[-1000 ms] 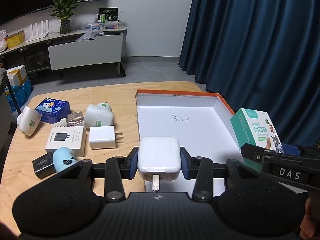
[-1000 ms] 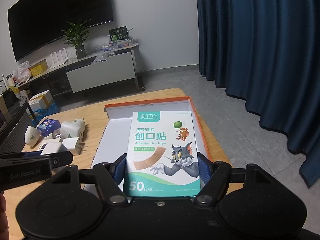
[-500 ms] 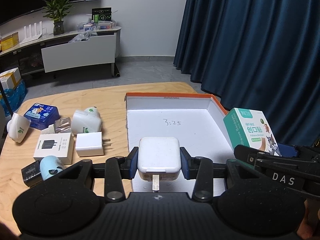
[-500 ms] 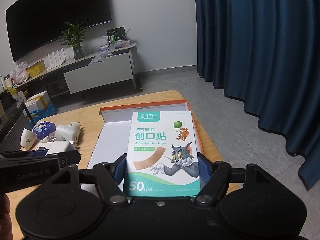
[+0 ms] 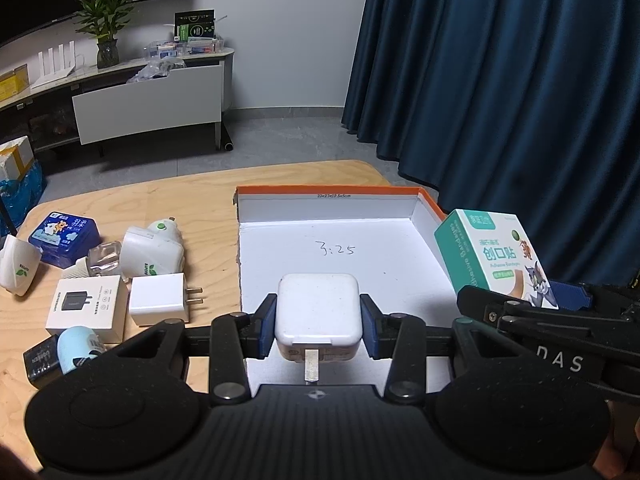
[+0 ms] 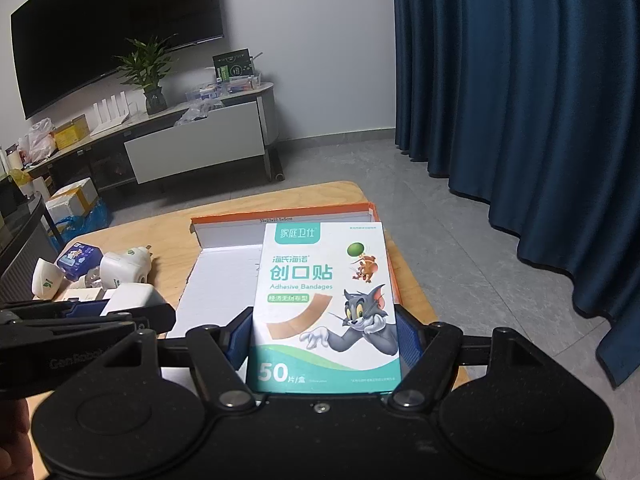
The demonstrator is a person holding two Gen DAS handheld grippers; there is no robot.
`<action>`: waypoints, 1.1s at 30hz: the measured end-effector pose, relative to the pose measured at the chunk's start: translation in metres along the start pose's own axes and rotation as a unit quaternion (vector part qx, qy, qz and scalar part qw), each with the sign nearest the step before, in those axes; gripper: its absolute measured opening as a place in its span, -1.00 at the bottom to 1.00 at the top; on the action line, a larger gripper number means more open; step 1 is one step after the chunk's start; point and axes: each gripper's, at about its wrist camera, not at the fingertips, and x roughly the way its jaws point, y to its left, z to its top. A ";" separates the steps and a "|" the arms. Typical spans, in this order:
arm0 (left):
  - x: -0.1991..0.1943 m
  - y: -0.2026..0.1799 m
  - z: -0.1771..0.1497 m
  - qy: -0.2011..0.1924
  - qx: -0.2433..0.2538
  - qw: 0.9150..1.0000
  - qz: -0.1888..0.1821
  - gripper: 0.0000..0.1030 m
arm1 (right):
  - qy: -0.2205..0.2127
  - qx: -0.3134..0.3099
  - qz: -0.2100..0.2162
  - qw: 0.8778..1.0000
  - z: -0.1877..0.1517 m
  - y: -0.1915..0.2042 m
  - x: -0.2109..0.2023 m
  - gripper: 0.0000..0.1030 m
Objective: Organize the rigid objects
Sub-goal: 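Carry the white charger and bandage box over the open white box with both tools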
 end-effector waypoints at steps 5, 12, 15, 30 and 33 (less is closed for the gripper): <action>0.007 0.000 0.004 0.003 -0.001 1.000 0.001 -0.18 | 0.006 -0.008 0.003 1.000 0.003 0.002 0.009 0.63; 0.015 0.001 0.010 0.006 -0.003 1.000 0.003 -0.18 | 0.006 -0.018 0.005 1.000 0.011 0.005 0.020 0.63; 0.020 0.002 0.013 0.008 -0.005 1.000 0.003 -0.18 | 0.007 -0.022 0.004 1.000 0.015 0.006 0.026 0.63; 0.045 0.004 0.030 0.014 -0.009 1.000 0.007 -0.18 | 0.027 -0.022 -0.002 0.999 0.033 0.003 0.067 0.63; 0.052 0.005 0.033 0.015 -0.011 1.000 0.008 -0.18 | 0.026 -0.026 -0.005 0.999 0.038 0.003 0.075 0.63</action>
